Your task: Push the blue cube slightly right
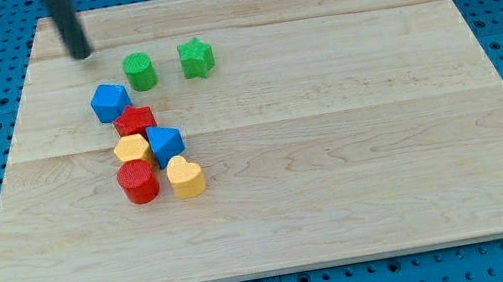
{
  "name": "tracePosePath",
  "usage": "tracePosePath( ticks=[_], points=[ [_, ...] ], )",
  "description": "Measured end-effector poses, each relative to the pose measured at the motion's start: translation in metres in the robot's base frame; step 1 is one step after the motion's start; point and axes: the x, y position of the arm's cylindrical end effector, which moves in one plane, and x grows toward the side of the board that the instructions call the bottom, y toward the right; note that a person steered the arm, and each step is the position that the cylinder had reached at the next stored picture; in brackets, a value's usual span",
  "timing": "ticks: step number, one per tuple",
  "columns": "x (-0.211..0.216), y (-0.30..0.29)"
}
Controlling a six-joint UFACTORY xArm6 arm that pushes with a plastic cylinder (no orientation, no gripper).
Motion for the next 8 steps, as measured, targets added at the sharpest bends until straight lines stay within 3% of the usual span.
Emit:
tracePosePath(
  ticks=[1,2,6,8],
  points=[
    [0.058,-0.033],
    [0.093,-0.026],
    [0.092,0.049],
    [0.092,0.054]
  ],
)
